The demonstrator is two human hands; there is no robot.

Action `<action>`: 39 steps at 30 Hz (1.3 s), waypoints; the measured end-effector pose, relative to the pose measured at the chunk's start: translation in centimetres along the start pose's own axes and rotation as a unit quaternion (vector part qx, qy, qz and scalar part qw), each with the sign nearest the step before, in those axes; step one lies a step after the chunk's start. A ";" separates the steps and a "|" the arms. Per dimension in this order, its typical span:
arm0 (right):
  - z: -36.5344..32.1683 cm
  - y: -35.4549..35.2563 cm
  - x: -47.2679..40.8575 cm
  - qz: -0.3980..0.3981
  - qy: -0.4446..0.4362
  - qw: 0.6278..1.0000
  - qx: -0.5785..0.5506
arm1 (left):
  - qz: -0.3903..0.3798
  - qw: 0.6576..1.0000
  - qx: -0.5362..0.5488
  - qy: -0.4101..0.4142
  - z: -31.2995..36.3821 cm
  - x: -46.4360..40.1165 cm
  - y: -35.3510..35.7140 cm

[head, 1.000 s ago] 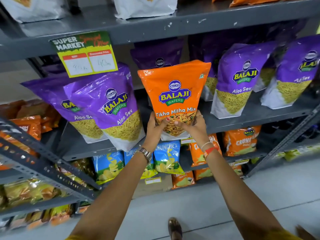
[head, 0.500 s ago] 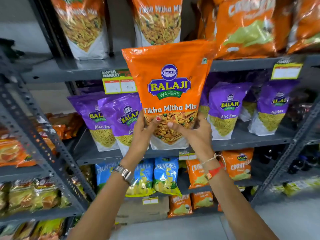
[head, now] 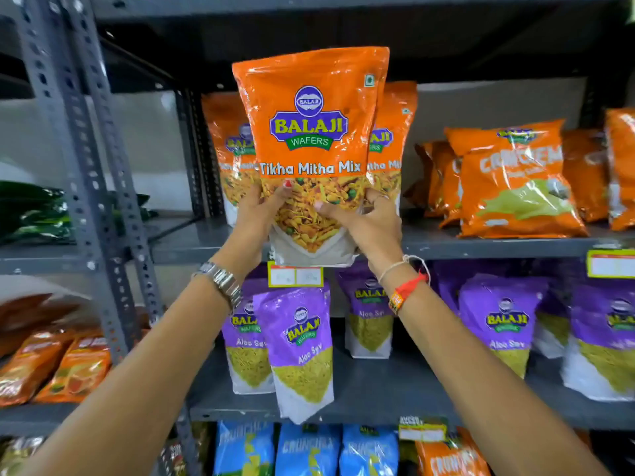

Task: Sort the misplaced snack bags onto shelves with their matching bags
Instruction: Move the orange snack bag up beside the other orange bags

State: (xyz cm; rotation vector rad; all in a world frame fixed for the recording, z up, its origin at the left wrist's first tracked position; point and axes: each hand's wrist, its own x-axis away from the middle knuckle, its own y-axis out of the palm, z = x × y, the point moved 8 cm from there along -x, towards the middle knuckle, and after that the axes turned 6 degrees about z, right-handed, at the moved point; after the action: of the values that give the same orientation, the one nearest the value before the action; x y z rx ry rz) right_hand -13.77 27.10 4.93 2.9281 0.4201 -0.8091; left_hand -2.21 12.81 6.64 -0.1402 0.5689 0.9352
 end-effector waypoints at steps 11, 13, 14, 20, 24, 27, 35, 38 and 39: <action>-0.9 12.1 -6.2 -0.155 0.018 0.987 -0.042 | 0.073 0.995 -0.030 -0.064 -2.1 -9.6 -6.8; -0.5 13.2 -6.6 -0.152 0.024 0.987 -0.054 | 0.078 0.994 -0.034 -0.067 -2.9 -10.6 -7.7; -0.2 13.7 -6.6 -0.150 0.026 0.987 -0.058 | 0.078 0.994 -0.035 -0.067 -3.4 -11.1 -8.1; 1.5 16.7 -7.3 -0.157 0.027 0.986 -0.053 | 0.108 0.989 -0.056 -0.089 -5.9 -13.0 -10.1; 2.4 18.1 -7.4 -0.174 0.027 0.984 -0.041 | 0.112 0.988 -0.061 -0.090 -7.2 -13.4 -11.0; 3.2 18.6 -7.6 -0.170 0.032 0.984 -0.042 | 0.105 0.989 -0.068 -0.082 -7.7 -13.7 -11.1; 2.7 18.5 -7.2 -0.195 0.010 0.980 -0.040 | 0.116 0.985 -0.111 -0.066 -6.9 -12.7 -10.7; 2.5 14.9 -6.3 -0.122 -0.042 0.990 -0.054 | 0.170 0.981 -0.074 0.050 -5.0 -10.1 -11.2; 2.7 12.9 -5.8 -0.085 -0.064 0.991 -0.079 | 0.193 0.975 -0.061 0.094 -4.7 -8.9 -11.7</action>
State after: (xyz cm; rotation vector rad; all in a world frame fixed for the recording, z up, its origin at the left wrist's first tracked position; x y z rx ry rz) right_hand -16.23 12.95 5.54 2.7043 0.6955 -0.9311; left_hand 1.13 -2.20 5.82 -0.2357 0.7289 1.3450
